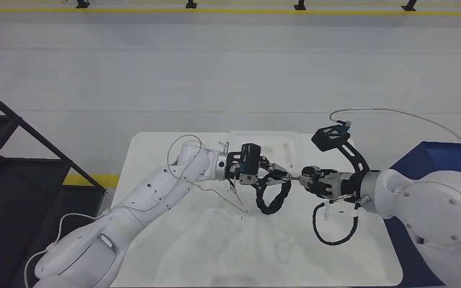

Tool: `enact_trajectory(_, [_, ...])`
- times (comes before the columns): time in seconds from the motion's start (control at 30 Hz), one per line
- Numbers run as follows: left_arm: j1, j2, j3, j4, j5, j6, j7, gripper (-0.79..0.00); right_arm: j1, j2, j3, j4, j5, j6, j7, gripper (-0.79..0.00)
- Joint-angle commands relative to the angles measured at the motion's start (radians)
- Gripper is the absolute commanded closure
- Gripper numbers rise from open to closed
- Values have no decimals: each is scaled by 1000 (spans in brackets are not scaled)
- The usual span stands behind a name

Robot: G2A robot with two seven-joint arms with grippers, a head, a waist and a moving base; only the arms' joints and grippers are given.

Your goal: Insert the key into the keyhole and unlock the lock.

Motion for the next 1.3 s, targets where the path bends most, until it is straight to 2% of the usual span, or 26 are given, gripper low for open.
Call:
enact_trajectory(0.0, [1, -1, -3, 0, 2, -2, -1, 0, 2, 0, -3, 0, -2, 1, -2, 0])
enact_trajectory(0.67, [15, -7, -27, -9, 15, -20, 2, 0, 20, 1, -40, 16, -9, 7, -13, 0])
enact_trajectory(1.27, [24, -11, -41, -19, 38, -24, 6, 0, 92, -6, -113, 73, -18, 13, -2, 0])
